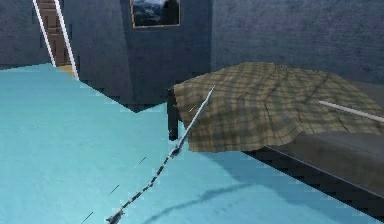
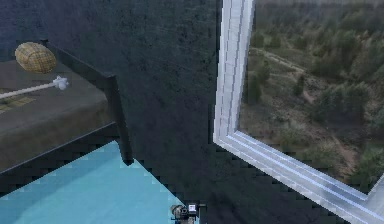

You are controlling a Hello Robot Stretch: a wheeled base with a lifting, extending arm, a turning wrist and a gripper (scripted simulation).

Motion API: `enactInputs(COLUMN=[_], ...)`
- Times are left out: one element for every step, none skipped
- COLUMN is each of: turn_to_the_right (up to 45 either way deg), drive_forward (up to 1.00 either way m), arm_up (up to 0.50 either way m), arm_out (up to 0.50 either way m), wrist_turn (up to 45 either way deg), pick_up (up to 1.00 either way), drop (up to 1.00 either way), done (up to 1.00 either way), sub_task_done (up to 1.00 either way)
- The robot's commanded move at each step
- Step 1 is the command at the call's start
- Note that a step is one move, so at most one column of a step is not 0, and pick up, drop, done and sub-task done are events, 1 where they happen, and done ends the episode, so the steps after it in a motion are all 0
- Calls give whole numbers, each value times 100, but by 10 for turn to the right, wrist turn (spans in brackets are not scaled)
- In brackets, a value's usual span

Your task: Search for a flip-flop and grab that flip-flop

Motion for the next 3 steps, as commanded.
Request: enactInputs(turn_to_the_right=[0,0,0], drive_forward=[0,0,0], arm_up=[0,0,0], arm_out=[0,0,0], wrist_turn=[450,450,450], pick_up=[0,0,0], drop=[0,0,0], done=[0,0,0], sub_task_done=[0,0,0])
